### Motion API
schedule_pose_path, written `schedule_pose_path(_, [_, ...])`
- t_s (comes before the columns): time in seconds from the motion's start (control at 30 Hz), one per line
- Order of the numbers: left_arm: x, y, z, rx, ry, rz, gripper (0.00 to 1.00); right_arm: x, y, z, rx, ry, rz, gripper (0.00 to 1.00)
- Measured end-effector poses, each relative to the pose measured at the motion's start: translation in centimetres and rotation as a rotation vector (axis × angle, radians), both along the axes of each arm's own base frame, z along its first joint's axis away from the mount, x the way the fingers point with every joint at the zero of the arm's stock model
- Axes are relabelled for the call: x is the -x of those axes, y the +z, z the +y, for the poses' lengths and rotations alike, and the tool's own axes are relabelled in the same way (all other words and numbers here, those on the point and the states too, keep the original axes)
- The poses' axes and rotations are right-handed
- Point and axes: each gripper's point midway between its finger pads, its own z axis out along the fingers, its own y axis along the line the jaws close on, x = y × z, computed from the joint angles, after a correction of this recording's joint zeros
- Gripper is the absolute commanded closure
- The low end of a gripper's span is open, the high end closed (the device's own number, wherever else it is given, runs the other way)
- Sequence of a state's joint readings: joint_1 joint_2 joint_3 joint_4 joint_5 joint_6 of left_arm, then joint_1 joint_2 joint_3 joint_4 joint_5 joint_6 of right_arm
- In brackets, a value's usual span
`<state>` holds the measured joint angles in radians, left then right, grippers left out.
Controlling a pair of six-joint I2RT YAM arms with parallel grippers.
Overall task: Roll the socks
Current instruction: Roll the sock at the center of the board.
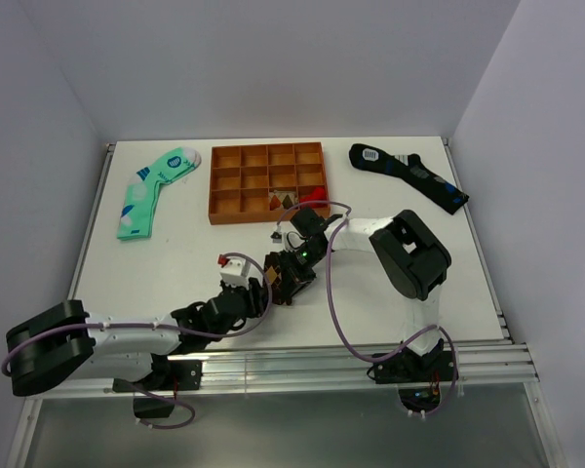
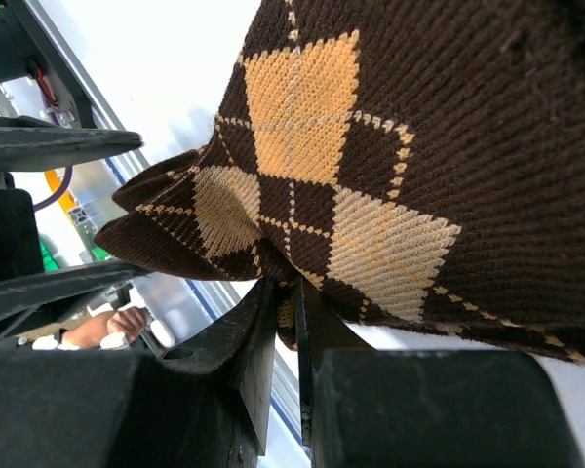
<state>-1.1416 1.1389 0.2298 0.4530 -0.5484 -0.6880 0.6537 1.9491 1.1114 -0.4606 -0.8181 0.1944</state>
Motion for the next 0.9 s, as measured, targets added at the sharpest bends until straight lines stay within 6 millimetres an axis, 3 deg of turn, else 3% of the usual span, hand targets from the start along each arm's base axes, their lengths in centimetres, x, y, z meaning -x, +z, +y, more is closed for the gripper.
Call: schedule_pose_path(0.9, [-1.9,-2.6,-1.3,-0.106,0.057,0.047,0.56,0.4,0.0,-0.5,-0.009,0.004,-0.014,0.84])
